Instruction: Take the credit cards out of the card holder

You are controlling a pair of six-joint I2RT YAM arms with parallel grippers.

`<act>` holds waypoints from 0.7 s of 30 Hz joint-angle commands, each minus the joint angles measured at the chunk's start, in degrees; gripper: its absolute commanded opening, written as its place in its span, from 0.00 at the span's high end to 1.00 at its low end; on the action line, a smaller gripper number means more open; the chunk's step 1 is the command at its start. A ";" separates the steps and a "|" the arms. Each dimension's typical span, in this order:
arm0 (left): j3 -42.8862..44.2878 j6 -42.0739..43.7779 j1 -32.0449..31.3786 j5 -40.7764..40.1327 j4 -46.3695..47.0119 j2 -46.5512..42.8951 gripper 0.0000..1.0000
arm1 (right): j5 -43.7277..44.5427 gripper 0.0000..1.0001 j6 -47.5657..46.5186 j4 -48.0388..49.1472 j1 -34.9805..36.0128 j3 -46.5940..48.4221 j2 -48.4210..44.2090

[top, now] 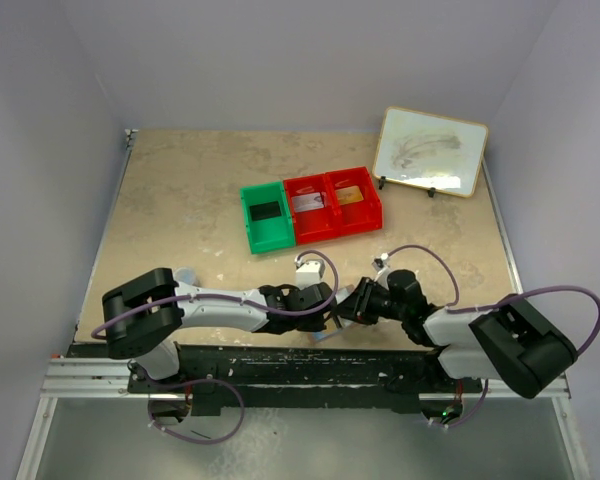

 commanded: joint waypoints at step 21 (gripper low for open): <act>1.82 1.50 -0.01 -2.40 -3.90 0.62 0.88 | 1.27 0.83 -4.88 -7.46 -2.51 1.50 -1.47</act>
